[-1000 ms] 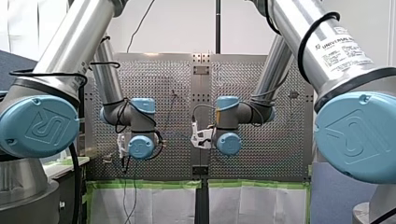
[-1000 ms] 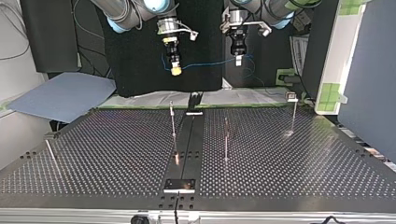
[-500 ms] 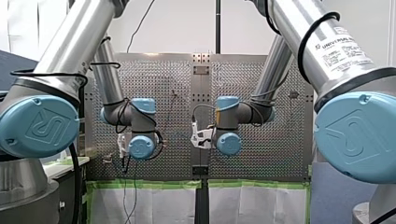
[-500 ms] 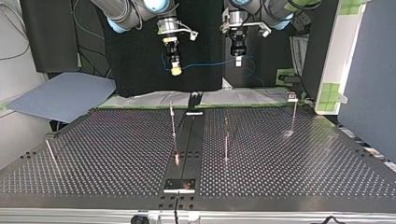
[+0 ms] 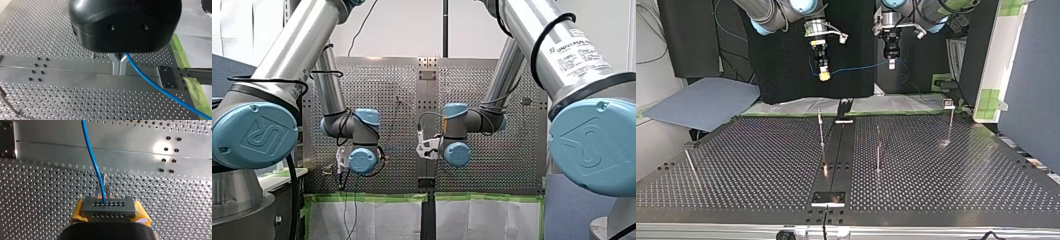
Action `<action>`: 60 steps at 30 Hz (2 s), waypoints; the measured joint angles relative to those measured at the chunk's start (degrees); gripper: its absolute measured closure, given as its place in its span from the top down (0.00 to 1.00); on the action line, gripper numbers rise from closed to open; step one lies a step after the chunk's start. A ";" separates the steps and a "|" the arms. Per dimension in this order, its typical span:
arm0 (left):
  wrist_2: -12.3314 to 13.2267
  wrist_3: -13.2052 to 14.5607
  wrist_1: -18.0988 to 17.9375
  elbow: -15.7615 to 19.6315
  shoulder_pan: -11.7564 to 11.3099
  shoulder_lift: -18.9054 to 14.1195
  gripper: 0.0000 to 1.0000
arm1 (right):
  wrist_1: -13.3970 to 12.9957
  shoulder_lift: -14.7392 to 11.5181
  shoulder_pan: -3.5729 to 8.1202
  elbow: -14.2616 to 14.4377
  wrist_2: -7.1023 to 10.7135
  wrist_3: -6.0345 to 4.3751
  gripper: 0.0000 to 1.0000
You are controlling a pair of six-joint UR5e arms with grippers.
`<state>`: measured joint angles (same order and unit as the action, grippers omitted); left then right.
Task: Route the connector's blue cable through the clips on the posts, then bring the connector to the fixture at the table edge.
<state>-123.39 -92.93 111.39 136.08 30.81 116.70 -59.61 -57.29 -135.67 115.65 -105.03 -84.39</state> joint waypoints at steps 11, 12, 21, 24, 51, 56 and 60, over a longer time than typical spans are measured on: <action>-2.01 -2.59 0.16 -3.53 4.44 -2.25 0.00 | 4.41 2.07 0.70 0.06 -2.06 0.95 0.00; -2.04 -2.64 0.16 -3.65 4.89 -2.28 0.00 | 5.02 2.09 0.70 0.07 -2.09 0.95 0.00; -2.07 -2.70 0.16 -3.81 5.66 -2.32 0.00 | 9.30 2.12 0.71 0.07 -2.12 0.97 0.00; -2.07 -2.70 0.16 -3.82 5.67 -2.32 0.00 | 9.89 2.12 0.71 0.07 -2.12 0.97 0.00; -7.04 -3.59 7.52 -11.87 2.70 -7.99 0.00 | 18.18 -8.83 2.60 -8.29 1.62 -6.54 0.00; -7.15 -3.09 9.84 -13.84 2.06 -10.23 0.00 | 20.01 -11.30 3.47 -9.61 2.64 -6.74 0.00; -7.17 -2.85 11.62 -14.28 1.66 -11.92 0.00 | 20.85 -13.04 4.01 -10.41 2.93 -6.76 0.00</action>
<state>-130.55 -95.78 123.01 121.80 32.48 104.78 -38.77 -70.32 -131.66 105.24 -102.09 -91.15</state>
